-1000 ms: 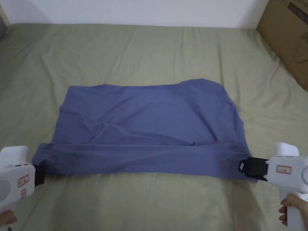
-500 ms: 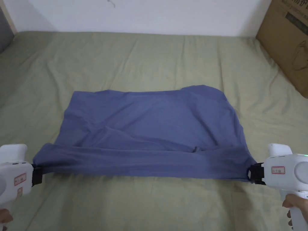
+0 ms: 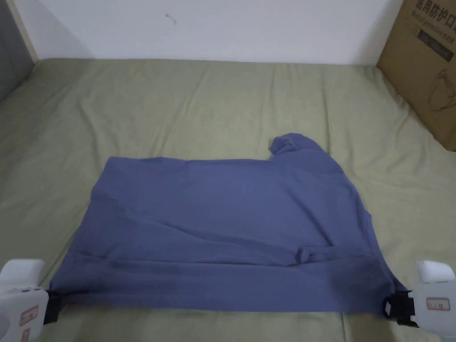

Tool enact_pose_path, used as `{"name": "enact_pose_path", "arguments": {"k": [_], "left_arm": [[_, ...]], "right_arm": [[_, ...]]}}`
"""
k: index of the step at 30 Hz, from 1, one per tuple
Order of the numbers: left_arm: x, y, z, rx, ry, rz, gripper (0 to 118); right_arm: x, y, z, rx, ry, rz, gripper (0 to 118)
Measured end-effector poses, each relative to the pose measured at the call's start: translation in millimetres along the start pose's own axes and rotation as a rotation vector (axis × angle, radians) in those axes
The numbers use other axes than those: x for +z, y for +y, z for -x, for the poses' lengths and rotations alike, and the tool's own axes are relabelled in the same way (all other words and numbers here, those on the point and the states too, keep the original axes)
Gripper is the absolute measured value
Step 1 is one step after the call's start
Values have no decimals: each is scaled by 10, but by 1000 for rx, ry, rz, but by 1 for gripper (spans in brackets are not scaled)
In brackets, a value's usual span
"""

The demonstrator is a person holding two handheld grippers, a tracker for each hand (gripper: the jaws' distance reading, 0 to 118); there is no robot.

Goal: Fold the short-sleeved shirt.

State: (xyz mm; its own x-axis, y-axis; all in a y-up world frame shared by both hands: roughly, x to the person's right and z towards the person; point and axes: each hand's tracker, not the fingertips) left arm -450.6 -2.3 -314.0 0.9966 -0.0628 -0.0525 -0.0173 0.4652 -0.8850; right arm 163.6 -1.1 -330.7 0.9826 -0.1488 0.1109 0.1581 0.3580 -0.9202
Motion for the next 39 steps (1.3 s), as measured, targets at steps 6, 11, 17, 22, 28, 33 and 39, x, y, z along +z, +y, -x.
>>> {"name": "enact_pose_path", "arguments": {"k": [6,11,17,22,28,33,39], "left_arm": [[-21,-8,-22,33,11,-26,12],[178,109,70,128,3,-58,107],[388,530,-16,202,-131,-183,90],[145,765,-321,93,-62,-151,0],[-6,1106,-460,147,-124,-172,0],[-212,1406,-552,132,-132,-157,0],[-470,1628,-715,76,-109,-126,0]], "right_arm": [[-21,13,-82,-32,29,-43,10],[155,159,-79,-16,-12,-104,52],[296,588,80,-14,58,-209,51],[98,879,291,19,-14,-263,0],[-138,1498,352,-75,60,-278,0],[-365,2257,419,-37,67,-322,1],[-877,3134,451,58,35,-236,74]]}}
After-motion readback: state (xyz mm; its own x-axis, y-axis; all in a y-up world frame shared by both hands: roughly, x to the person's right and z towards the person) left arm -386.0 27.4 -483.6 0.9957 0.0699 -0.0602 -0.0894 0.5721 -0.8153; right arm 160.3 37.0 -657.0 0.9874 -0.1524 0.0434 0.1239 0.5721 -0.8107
